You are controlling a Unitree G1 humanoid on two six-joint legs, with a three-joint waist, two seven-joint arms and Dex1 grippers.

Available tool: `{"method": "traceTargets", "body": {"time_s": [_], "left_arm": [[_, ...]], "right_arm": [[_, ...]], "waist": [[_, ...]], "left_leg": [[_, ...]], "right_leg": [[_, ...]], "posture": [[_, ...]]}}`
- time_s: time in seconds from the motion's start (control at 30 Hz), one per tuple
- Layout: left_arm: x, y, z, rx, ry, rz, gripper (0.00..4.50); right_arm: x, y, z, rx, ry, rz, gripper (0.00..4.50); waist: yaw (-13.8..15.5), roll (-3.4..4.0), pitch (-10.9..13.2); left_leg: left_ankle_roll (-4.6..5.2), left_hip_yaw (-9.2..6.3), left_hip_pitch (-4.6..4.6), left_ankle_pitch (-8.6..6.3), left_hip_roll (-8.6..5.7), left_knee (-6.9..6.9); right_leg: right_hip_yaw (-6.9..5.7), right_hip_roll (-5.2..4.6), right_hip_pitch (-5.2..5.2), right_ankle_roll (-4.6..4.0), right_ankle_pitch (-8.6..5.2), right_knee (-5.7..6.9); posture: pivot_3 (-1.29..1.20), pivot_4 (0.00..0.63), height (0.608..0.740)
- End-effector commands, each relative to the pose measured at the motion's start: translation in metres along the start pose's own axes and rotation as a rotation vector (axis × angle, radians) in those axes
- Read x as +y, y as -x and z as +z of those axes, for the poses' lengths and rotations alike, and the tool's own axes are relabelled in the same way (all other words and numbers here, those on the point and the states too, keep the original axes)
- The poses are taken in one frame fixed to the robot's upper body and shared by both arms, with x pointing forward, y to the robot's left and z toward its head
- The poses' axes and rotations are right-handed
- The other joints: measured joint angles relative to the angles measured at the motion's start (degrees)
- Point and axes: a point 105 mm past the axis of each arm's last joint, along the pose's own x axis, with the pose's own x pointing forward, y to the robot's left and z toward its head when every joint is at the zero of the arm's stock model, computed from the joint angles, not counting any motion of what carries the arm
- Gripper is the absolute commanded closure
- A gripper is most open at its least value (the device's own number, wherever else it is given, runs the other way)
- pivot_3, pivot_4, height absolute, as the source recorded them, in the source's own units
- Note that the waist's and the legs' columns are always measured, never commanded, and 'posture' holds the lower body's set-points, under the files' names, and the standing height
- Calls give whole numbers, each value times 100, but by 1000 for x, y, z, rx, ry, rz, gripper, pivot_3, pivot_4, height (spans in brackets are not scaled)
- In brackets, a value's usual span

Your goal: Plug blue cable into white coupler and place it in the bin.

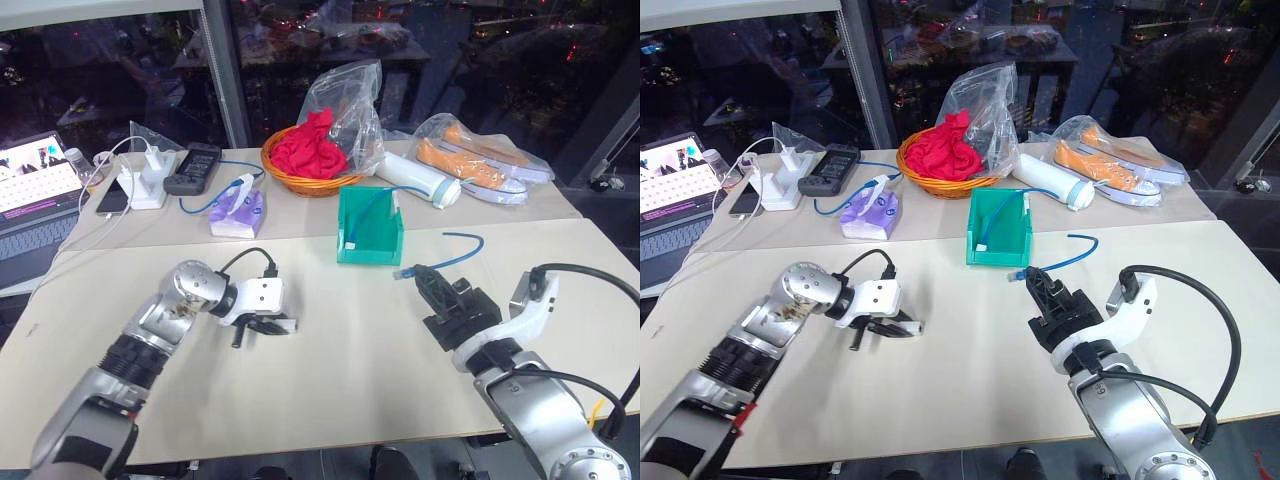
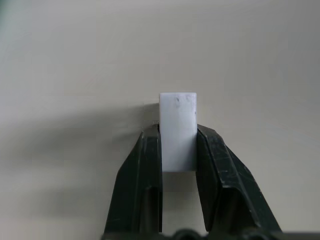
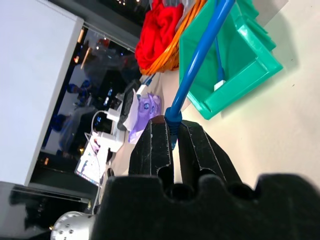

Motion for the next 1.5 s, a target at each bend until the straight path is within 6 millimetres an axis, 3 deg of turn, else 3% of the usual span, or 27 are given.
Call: {"method": "traceTargets", "body": {"time_s": [0.03, 0.07, 0.1, 0.23, 0.33, 0.4, 0.9, 1.1, 1.5], "left_arm": [[-4, -6, -3, 64, -18, -35, 3549], [-3, -10, -6, 77, -16, -35, 3043], [-3, -12, -8, 86, -15, -35, 2865], [-2, -9, -12, 115, -17, -47, 1455], [6, -3, -7, 136, -47, -19, 409], [9, 1, 2, 143, -67, -23, 15], [8, -21, 27, 197, -40, -86, 15], [16, -17, 44, 190, -2, -97, 15], [26, -7, 37, 309, -76, -122, 15]], "right_arm": [[10, 1, 3, -27, -7, 52, 4500], [10, 0, 3, -29, -8, 53, 4500], [10, 0, 3, -30, -8, 53, 4500], [10, 1, 3, -37, -10, 52, 4500], [10, 2, 3, -42, -12, 51, 4500], [10, 2, 3, -45, -13, 51, 4500], [8, 2, 2, -68, -23, 46, 4500], [8, 1, 1, -78, -29, 46, 4500], [7, 0, 0, -94, -40, 47, 4500]], "waist": [[3, 0, 0], [6, 0, 0], [13, 0, 0], [28, 1, -1], [20, 1, -1], [11, 1, -1], [102, 0, 0], [112, -1, 0], [93, -1, 1]], "left_leg": [[0, 0, 0, 0, 0, 1], [0, 0, 0, 0, 0, 0], [0, 0, 1, 0, 0, 0], [0, 0, 3, 0, 0, 0], [0, 0, 4, 0, 0, 0], [0, 1, 3, 0, 0, 0], [1, 1, 0, 0, -2, 3], [-2, 1, -3, 1, -4, 6], [-5, 1, -6, 3, -3, 5]], "right_leg": [[0, -1, 0, 0, 0, 0], [0, -1, 1, 0, 0, 0], [0, 0, 1, 0, 0, 0], [0, 0, 4, 0, 0, 0], [0, 0, 3, 0, -1, 1], [0, 0, 3, 0, -1, 1], [0, -1, 5, 1, -2, 1], [0, -2, 2, 2, -2, 1], [0, -1, -2, 1, -3, 2]], "posture": [[0, 150, 740], [0, 150, 740], [0, 150, 740], [0, 150, 740], [0, 150, 740], [0, 150, 740], [0, 150, 740], [0, 150, 740], [0, 150, 740]]}}
